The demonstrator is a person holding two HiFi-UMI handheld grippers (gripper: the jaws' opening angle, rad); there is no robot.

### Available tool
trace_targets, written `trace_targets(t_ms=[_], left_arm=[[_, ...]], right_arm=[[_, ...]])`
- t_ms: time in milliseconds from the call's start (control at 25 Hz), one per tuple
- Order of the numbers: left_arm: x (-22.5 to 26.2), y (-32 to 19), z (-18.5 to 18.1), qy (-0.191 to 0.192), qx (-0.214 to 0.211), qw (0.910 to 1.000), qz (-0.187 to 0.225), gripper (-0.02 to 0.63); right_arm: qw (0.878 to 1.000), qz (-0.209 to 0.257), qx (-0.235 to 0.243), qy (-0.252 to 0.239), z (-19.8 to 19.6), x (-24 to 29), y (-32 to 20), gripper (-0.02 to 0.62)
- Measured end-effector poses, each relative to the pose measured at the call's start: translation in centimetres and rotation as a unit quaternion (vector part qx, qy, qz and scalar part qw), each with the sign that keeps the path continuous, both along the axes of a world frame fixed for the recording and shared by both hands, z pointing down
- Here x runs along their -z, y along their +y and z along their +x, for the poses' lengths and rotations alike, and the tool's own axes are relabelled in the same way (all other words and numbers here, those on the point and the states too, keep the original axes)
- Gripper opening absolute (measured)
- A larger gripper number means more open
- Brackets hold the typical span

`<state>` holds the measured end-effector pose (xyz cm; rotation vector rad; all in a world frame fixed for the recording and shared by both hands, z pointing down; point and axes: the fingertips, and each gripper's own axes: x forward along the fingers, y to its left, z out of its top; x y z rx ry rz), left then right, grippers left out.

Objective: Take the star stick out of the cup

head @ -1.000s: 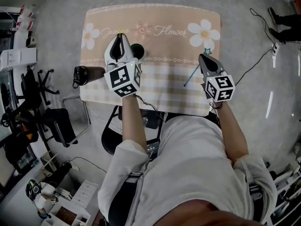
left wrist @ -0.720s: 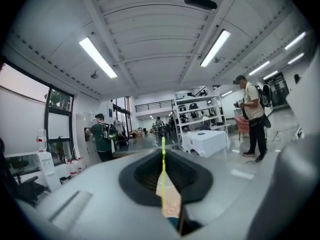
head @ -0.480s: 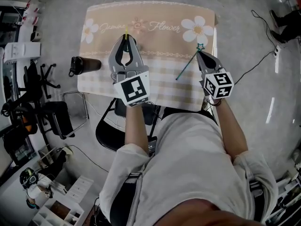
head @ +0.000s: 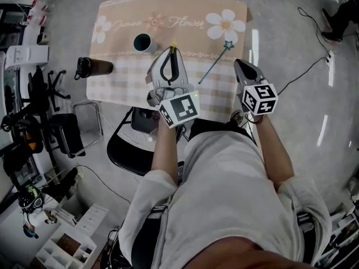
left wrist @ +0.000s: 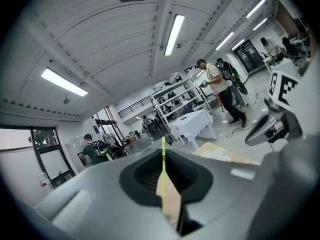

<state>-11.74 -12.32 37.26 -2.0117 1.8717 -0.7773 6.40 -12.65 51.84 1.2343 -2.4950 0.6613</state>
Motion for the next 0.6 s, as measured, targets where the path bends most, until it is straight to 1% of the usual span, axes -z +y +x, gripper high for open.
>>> trace_targets(t_ms=[120, 280, 360, 600], left_arm=[[-3.5, 0.2, 2.6, -0.036, -0.02, 0.9989, -0.025, 0.012], [-10.1, -0.1, 6.1, -0.055, -0.052, 0.9944, -0.074, 0.012], [-12.6, -0.1, 7.6, -0.067, -0.064, 0.9911, -0.095, 0.012], [-15.6, -0.2, 11.6, -0.083, -0.102, 0.9838, -0.122, 0.018]], right_arm=[[1.0, -0.005, -0.003, 0.001, 1.3, -0.5, 1.1, -0.003], [1.0, -0.015, -0.023, 0.007, 4.1, -1.4, 2.4, -0.003], [0.999, -0.019, -0.032, 0.01, 5.3, -1.6, 3.0, -0.003], [0.998, -0.024, -0.06, 0.016, 8.3, -2.0, 4.1, -0.003]])
